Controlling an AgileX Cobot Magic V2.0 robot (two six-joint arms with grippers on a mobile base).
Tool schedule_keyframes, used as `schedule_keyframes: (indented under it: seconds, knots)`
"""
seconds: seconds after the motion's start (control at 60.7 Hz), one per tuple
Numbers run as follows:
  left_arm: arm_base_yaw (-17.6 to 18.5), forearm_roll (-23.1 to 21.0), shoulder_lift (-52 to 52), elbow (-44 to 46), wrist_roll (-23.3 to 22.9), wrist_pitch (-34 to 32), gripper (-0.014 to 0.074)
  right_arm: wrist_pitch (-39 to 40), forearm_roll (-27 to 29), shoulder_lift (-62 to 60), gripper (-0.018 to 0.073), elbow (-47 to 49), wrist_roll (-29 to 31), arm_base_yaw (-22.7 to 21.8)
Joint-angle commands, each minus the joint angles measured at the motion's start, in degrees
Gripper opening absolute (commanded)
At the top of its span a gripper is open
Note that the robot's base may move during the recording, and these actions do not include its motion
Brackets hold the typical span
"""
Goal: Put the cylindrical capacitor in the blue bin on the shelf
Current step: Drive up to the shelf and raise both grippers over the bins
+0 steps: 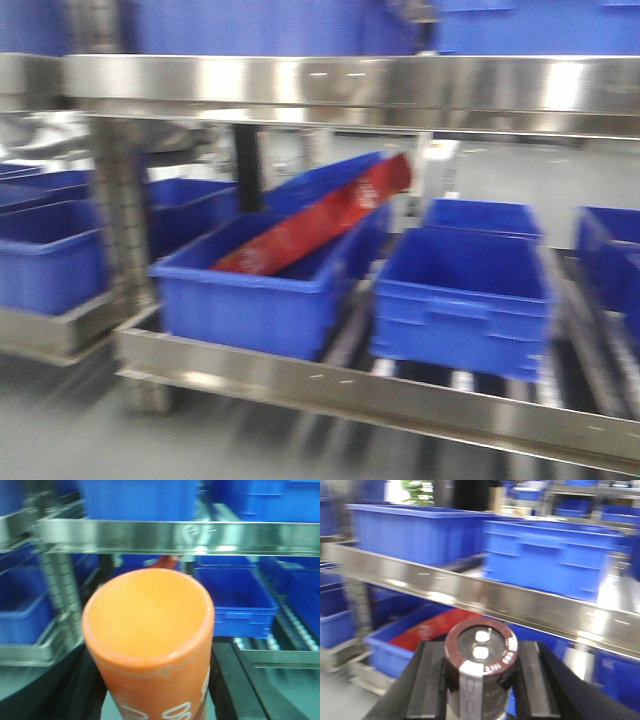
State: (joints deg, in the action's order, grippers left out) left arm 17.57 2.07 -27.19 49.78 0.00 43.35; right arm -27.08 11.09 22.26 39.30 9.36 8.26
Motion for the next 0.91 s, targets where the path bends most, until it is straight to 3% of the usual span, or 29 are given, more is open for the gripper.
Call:
schedule_keyframes:
  seconds: [0.0, 0.889]
  knots:
    - [0.27, -0.27, 0.20, 0.13, 0.00, -1.24, -0.0111, 1.37, -0.42, -0.14, -0.0162, -0.10, 0.19, 0.04]
    - [0.27, -0.27, 0.20, 0.13, 0.00, -1.24, -0.0111, 1.37, -0.42, -0.14, -0.0162, -0.10, 0.19, 0.04]
